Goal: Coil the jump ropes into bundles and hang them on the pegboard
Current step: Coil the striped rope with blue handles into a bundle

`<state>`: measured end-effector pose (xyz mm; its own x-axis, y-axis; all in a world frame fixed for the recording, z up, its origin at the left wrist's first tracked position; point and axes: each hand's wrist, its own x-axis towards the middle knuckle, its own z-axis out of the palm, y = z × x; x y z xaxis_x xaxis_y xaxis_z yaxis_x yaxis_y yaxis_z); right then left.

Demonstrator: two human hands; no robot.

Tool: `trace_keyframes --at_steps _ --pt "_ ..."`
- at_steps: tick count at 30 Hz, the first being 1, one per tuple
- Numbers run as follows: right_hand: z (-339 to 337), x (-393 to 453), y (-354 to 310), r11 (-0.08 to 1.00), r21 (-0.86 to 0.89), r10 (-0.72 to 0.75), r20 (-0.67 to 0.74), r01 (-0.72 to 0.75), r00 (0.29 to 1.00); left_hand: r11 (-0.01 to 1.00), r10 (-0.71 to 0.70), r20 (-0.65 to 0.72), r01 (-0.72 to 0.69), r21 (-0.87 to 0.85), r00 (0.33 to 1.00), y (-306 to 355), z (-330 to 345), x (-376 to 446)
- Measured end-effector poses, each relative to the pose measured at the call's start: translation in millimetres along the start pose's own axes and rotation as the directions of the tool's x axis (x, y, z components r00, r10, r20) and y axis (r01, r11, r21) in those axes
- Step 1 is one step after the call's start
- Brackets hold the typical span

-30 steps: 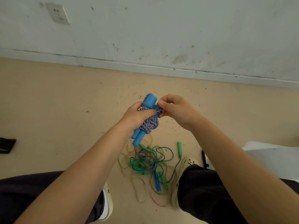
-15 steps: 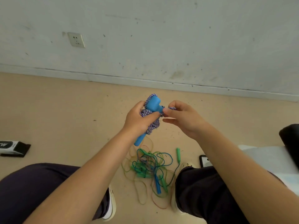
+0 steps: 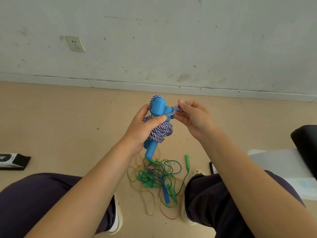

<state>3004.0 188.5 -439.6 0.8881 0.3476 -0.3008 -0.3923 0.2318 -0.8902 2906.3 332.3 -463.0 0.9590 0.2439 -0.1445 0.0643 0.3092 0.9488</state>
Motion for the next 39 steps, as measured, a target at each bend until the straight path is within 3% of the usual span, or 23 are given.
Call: trace_keyframes --at_steps 5,8,10,12,15,18,25,31,39 --pt "3 0 2 0.960 -0.213 -0.170 0.057 0.179 0.984 0.994 -0.104 0.018 0.105 -0.031 0.994 -3 -10 5" --pt "4 1 5 0.800 -0.500 -0.338 0.083 0.333 0.937 0.975 -0.216 0.074 0.210 0.073 0.974 -6 -11 5" --pt "3 1 5 0.725 -0.593 -0.361 0.105 0.350 0.927 0.966 -0.256 0.095 0.250 0.064 0.962 -7 -9 5" --pt "0 2 4 0.749 -0.575 -0.349 0.079 0.329 0.934 0.968 -0.249 0.111 0.246 0.043 0.962 -7 -8 4" --pt "-3 3 6 0.871 -0.421 -0.274 0.012 0.253 0.962 0.974 -0.227 0.118 0.225 0.033 0.967 -6 -10 4" --pt "-4 5 9 0.903 -0.377 -0.226 -0.009 0.206 0.974 0.974 -0.226 0.106 0.226 0.017 0.968 -9 -8 1" --pt "-1 11 14 0.860 -0.439 -0.292 -0.005 0.260 0.956 0.944 -0.306 0.171 0.275 0.183 0.936 -21 -5 -6" --pt "-8 16 14 0.818 -0.518 -0.337 -0.078 0.251 0.938 0.919 -0.203 -0.038 0.204 0.338 0.978 -28 -10 2" --pt "-11 22 31 0.785 -0.598 -0.325 -0.177 0.161 0.929 0.804 -0.099 -0.132 0.157 0.573 0.986 -30 -19 15"
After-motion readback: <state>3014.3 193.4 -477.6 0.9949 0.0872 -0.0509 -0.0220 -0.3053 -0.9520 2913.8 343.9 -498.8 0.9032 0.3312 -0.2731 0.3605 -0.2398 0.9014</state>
